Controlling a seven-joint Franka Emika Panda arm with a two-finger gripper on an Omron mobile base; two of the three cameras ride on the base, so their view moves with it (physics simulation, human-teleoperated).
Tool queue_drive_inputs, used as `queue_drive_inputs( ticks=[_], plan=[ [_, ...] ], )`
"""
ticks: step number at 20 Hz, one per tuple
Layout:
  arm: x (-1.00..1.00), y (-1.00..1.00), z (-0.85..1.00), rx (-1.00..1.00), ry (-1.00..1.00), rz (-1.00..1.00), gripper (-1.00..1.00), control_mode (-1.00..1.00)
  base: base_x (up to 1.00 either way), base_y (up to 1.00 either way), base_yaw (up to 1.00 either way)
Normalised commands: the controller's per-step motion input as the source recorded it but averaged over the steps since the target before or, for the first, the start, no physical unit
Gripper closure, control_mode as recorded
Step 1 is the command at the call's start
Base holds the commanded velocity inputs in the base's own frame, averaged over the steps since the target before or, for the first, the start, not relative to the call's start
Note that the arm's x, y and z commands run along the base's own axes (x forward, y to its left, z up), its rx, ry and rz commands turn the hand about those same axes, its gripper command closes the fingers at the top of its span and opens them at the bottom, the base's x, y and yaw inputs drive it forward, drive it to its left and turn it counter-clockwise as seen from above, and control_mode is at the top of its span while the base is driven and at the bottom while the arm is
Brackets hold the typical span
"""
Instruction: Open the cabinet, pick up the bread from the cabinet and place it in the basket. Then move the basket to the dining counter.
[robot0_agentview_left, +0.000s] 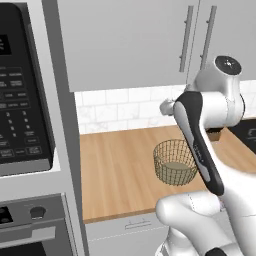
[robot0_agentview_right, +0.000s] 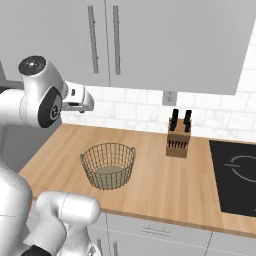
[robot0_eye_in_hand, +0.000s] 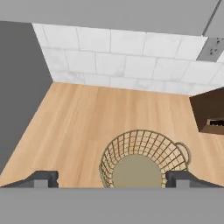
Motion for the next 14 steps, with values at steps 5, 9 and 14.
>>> queue_drive_inputs(
  ticks=[5, 9, 14],
  plan=[
    [-0.27, -0.12, 0.6, 0.05, -0.36, 0.0, -1.0, -1.0, 0.0, 0.0, 0.0],
    [-0.1, -0.2, 0.52, 0.08, -0.29, 0.0, -1.0, -1.0, 0.0, 0.0, 0.0],
    [-0.05, -0.06, 0.47, 0.07, -0.34, 0.0, -1.0, -1.0, 0.0, 0.0, 0.0]
  ],
)
